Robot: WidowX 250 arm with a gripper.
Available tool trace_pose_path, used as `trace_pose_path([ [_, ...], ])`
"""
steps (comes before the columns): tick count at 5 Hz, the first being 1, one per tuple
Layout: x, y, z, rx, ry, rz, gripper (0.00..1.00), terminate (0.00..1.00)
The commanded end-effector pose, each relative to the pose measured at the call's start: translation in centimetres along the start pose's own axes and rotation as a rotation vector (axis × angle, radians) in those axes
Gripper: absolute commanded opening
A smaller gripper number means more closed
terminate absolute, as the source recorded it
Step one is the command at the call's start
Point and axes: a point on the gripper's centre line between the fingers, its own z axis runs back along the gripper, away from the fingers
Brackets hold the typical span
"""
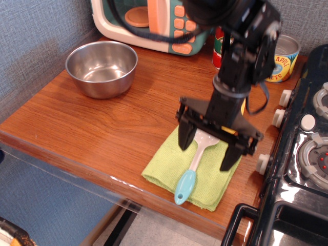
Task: Place the spoon between the pot and corncob
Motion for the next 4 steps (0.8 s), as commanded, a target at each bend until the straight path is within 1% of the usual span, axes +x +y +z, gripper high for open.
trace_pose_path([
  [1,-0.7,0.5,-0.8,0.013,0.003,0.066,1.0,0.0],
  [3,-0.9,1.2,-0.5,0.035,-0.001,0.07,1.0,0.0],
  [4,-1.3,1.7,-1.0,0.044,0.012,0.074,1.0,0.0],
])
